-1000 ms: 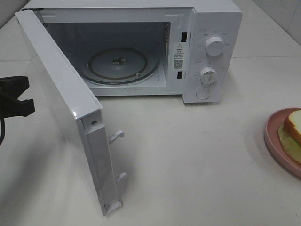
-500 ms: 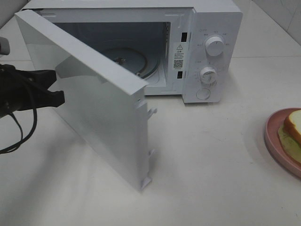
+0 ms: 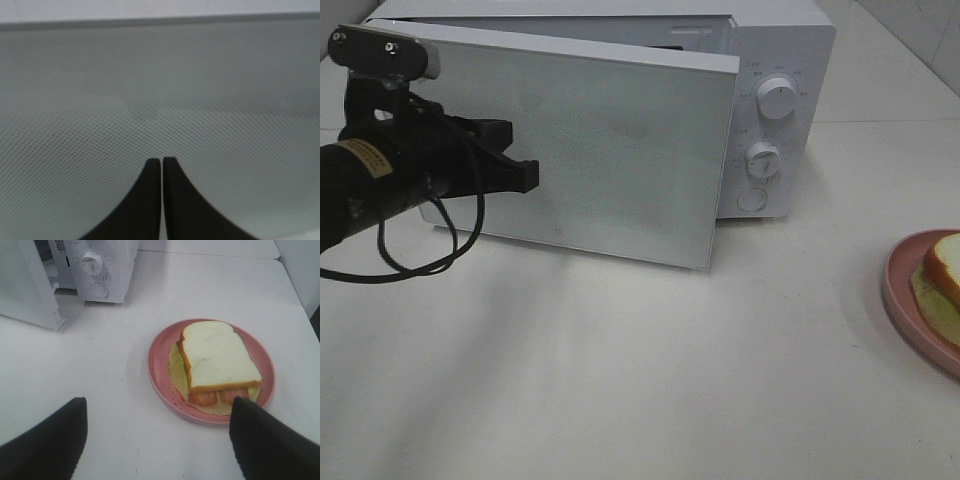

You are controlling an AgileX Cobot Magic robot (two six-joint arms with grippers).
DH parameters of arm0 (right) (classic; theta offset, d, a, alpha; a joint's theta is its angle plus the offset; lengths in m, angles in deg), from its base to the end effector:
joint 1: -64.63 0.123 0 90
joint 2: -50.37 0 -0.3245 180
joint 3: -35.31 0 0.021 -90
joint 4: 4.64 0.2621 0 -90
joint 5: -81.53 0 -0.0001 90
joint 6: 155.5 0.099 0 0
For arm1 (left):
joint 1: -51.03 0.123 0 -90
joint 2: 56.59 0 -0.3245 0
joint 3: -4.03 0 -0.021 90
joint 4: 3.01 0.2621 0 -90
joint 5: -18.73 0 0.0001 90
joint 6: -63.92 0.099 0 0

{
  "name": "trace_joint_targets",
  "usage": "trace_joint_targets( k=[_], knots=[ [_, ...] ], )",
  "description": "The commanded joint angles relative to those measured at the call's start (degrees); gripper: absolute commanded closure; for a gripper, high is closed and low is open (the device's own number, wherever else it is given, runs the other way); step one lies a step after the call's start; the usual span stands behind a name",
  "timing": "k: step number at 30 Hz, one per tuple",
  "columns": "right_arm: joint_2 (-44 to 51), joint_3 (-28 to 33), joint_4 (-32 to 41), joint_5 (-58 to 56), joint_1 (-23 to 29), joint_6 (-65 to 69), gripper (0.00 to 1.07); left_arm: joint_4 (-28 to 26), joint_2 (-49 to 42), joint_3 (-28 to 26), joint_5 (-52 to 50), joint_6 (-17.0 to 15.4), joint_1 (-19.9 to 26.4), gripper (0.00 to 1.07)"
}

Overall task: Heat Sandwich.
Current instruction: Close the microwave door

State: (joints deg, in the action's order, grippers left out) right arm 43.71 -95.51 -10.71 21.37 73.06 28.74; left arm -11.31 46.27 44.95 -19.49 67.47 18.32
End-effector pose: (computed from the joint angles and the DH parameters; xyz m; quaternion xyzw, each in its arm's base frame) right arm -0.0269 -0.0132 0.2821 -0.0290 0.8464 0.0058 0.5318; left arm 0.2899 -0.1757 0.2133 0.1784 0.7773 -0.1506 0.5842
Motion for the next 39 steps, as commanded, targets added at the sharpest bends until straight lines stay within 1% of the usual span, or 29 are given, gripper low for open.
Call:
trace_joint_targets(
  k=[1,3,4,5,7,8,10,14,16,18,21,24,32,35,39],
  knots=[
    [1.49,0.17,-0.17,0.57,-0.46,-0.63,0.31,-3.50,1.49,-3.09,2.18,1.95,-2.01,1.06],
    [1.49,0.17,-0.17,0.57,-0.46,-0.63,0.31,-5.44,2.64,-5.04,2.98,3.04,-3.09,1.06],
    [1.49,0.17,-0.17,0.57,-0.46,-0.63,0.31,-6.65,3.61,-6.99,3.72,3.78,-3.90,1.06],
    [1.49,0.17,-0.17,0.57,-0.46,-0.63,0.31,-6.65,3.61,-6.99,3.72,3.78,-3.90,1.06],
    [1.49,0.17,-0.17,0.57,-0.46,-0.63,0.31,-6.99,4.64,-8.94,4.47,4.35,-4.76,1.06],
    [1.49,0.17,-0.11,0.57,-0.46,-0.80,0.31,-7.10,5.67,-10.77,5.44,5.16,-5.61,1.06],
    [1.49,0.17,-0.11,0.57,-0.46,-0.80,0.31,-7.16,6.13,-11.75,5.61,5.10,-6.02,1.06],
    [1.49,0.17,-0.11,0.57,-0.46,-0.80,0.31,-7.85,8.42,-15.58,5.90,5.10,-7.73,1.06],
    [1.49,0.17,-0.11,0.57,-0.46,-0.80,0.31,-7.85,8.82,-16.21,6.07,5.10,-7.85,1.06],
    [1.49,0.17,-0.11,0.57,-0.46,-0.74,0.31,-8.02,10.37,-19.02,7.45,4.98,-8.59,1.06],
    [1.49,0.17,-0.11,0.57,-0.46,-0.74,0.31,-8.59,11.34,-20.51,8.31,5.04,-9.05,1.06],
    [1.49,0.17,-0.11,0.57,-0.46,-0.74,0.31,-9.34,13.29,-23.20,9.05,4.87,-9.74,1.06],
    [1.49,0.17,-0.11,0.57,-0.46,-0.74,0.31,-9.97,15.81,-26.59,9.80,4.81,-10.14,1.06],
    [1.49,0.17,-0.11,0.57,-0.46,-0.74,0.31,-11.63,16.73,-27.79,9.80,4.93,-10.14,1.06],
    [1.49,0.17,-0.11,0.57,-0.46,-0.80,0.31,-12.43,17.70,-29.11,9.74,4.93,-10.14,1.06]
  ],
)
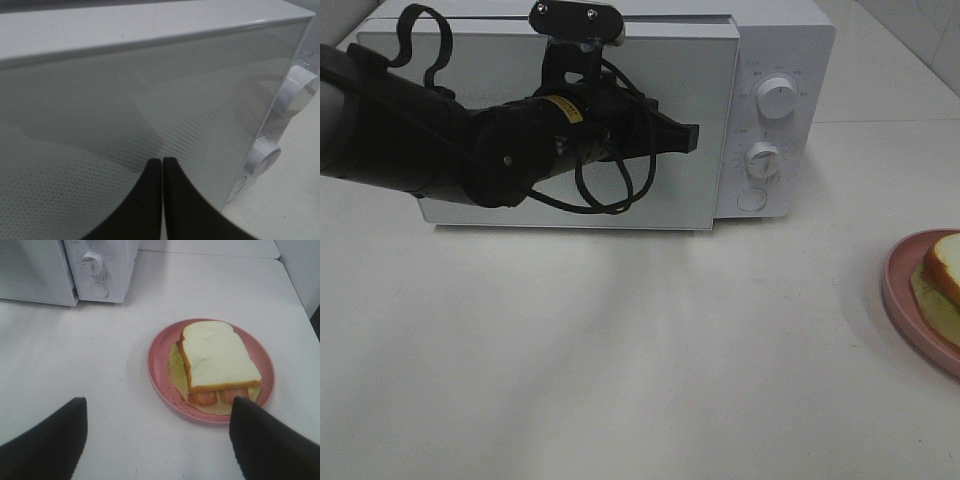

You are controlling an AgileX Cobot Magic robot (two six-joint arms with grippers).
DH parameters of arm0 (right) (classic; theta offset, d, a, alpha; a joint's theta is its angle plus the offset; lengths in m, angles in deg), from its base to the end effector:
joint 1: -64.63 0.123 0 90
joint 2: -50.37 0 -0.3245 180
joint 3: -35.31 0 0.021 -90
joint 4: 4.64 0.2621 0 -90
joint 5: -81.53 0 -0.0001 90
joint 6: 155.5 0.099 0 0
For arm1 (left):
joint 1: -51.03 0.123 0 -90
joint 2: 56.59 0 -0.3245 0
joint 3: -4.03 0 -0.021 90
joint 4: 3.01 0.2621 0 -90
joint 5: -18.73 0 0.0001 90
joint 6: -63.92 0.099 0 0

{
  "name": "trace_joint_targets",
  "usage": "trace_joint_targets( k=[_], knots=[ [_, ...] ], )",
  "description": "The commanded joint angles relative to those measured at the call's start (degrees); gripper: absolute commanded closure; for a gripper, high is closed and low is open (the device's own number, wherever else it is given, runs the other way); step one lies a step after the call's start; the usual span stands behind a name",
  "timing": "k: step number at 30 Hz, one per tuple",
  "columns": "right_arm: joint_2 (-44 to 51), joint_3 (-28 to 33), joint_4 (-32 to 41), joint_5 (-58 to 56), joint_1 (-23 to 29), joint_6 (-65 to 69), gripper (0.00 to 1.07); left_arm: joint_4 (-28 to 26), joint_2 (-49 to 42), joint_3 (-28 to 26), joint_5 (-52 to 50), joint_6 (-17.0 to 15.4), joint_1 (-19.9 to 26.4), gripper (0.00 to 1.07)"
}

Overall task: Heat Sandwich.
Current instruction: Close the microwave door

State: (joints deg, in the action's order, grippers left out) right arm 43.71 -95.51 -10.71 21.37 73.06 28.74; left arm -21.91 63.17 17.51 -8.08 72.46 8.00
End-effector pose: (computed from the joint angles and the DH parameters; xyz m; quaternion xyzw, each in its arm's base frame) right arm -0.0269 -0.0132 0.2821 -0.0290 0.8464 0.0058 0.5318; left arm 0.3459 -0.3031 0.2106 0.1981 0.7817 -0.2023 0.5557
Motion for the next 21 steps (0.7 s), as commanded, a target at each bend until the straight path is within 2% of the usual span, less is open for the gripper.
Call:
trace_joint_targets(
  k=[1,14,21],
  knots=[
    [1.49,0.17,-0.11,0.57,-0.46,-0.80,0.31,-1.83,0.80,-1.66,-1.66,-0.06,0.17,1.06],
    [1.49,0.17,-0.11,0.57,-0.46,-0.74,0.31,-2.64,5.56,-10.83,1.20,0.11,1.09,1.06],
    [1.49,0.17,-0.11,0.57,-0.46,-0.69,0.31,-2.64,6.02,-11.69,1.78,0.11,1.83,1.06]
  ],
)
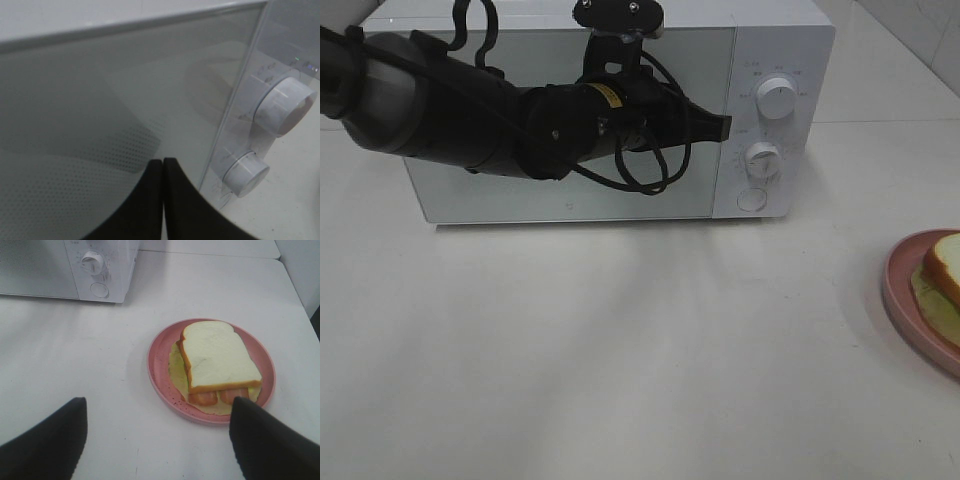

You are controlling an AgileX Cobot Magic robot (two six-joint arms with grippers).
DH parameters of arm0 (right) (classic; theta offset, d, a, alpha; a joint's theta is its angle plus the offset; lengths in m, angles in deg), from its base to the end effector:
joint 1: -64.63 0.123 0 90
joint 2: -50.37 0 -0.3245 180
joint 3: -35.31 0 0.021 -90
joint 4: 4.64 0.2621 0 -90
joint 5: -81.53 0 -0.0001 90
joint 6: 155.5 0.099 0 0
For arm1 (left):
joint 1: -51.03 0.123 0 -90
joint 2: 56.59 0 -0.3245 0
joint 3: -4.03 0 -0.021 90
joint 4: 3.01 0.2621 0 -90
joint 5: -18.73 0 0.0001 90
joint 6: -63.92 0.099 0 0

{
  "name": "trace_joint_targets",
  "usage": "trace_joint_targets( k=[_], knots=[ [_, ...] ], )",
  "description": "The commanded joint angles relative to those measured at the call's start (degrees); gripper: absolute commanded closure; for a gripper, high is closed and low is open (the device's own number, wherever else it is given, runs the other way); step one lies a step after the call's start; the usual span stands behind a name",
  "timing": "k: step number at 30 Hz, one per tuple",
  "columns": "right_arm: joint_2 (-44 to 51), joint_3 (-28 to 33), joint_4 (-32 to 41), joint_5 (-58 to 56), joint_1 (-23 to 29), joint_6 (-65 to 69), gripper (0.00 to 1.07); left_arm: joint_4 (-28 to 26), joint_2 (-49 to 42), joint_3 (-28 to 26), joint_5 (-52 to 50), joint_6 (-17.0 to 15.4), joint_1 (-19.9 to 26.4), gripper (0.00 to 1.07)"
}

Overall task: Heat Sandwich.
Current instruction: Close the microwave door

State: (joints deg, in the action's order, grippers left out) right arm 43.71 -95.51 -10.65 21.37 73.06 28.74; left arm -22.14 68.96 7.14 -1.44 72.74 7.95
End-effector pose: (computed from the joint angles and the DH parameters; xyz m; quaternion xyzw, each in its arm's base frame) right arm -0.0269 -0.0131 0.2821 -0.0290 0.8464 0.0063 0.5317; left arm 0.3722 -0.3328 0.2067 0.2063 0.7896 -0.2124 0.5375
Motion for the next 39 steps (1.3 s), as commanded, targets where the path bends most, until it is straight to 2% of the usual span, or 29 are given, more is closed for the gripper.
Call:
trace_joint_targets(
  k=[1,18,26,33,39],
  knots=[
    [1.49,0.17,-0.17,0.57,-0.46,-0.69,0.31,-2.41,0.23,-1.32,-4.87,-0.17,1.89,1.06],
    [1.49,0.17,-0.17,0.57,-0.46,-0.69,0.31,-2.18,0.23,-1.20,-4.76,-0.17,1.66,1.06],
    [1.49,0.17,-0.17,0.57,-0.46,-0.69,0.31,-2.12,-1.72,-0.97,1.20,-0.23,0.80,1.06],
    [1.49,0.17,-0.17,0.57,-0.46,-0.69,0.31,-2.12,-4.70,2.64,0.69,-0.23,-1.38,1.06],
    [1.49,0.17,-0.17,0.57,-0.46,-0.69,0.31,-2.41,-8.65,8.77,-0.57,-0.34,-3.55,1.06]
  ],
)
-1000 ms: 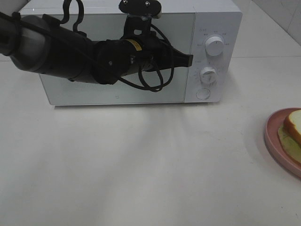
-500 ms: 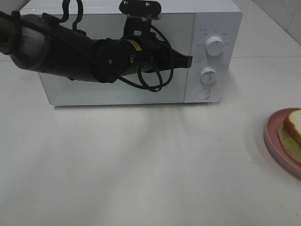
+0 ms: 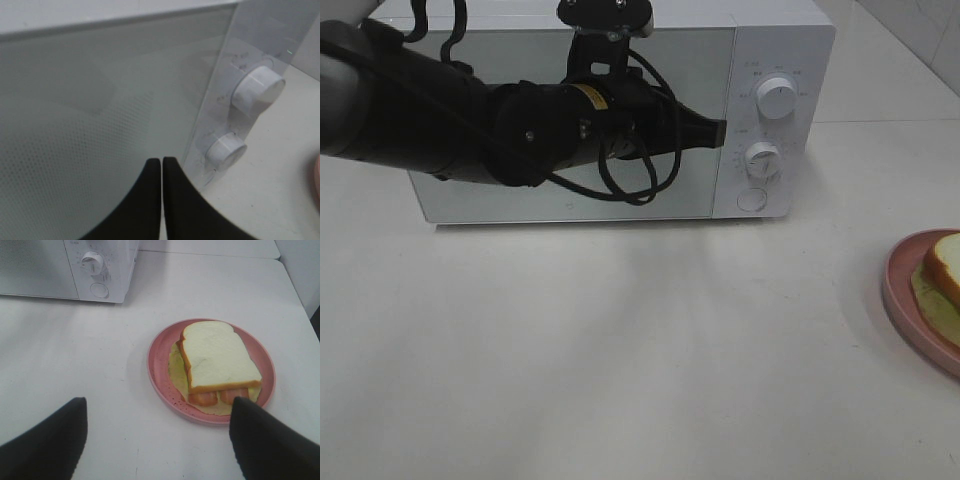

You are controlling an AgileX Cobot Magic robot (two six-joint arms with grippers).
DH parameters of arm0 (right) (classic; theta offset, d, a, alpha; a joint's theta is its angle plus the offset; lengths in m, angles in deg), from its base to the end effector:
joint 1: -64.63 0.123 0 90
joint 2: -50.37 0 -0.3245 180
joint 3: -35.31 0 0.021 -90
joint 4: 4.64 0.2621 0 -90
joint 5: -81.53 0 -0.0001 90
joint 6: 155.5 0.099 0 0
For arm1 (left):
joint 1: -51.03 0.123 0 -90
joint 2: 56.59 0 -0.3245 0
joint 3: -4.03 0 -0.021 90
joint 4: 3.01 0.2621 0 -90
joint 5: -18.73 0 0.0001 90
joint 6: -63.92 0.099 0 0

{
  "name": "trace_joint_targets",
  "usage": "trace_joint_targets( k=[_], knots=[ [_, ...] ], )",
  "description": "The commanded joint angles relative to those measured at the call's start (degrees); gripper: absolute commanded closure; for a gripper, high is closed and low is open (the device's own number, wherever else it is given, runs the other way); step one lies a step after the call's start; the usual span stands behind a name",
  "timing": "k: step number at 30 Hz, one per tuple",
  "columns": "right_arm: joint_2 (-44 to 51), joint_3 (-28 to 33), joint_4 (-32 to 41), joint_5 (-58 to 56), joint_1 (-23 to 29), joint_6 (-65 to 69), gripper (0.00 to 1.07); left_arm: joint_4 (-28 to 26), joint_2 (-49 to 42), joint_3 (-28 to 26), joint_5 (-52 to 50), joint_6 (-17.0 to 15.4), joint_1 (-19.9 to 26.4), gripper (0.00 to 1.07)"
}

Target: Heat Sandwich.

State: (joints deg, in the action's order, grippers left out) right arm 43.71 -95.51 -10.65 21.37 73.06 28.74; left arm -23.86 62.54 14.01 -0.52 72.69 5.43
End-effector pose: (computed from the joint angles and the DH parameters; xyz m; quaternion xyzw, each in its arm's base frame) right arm -0.0269 -0.0131 0.2821 -0.0290 0.8464 0.0063 0.5317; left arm 0.3345 -0.3251 0.2220 0.2129 0.7956 -0.2253 0.5206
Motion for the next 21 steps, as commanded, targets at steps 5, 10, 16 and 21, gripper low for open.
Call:
trace_joint_targets(
  k=[5,10,16,21],
  knots=[
    [1.49,0.17,-0.17,0.57,-0.46,-0.63,0.31,-0.69,-5.79,6.82,-1.09,-0.40,-2.18,1.06],
    [1.49,0.17,-0.17,0.57,-0.46,-0.63,0.31,-0.86,-9.57,10.14,4.64,-0.52,-2.81,1.04],
    [1.49,0.17,-0.17,0.57,-0.46,-0.63,0.31,-1.26,-12.83,10.54,17.02,-0.52,-2.81,0.67],
    [1.49,0.17,-0.17,0.57,-0.46,-0.63,0.31,-1.60,-15.30,10.54,26.30,-1.60,-2.81,0.03]
  ],
)
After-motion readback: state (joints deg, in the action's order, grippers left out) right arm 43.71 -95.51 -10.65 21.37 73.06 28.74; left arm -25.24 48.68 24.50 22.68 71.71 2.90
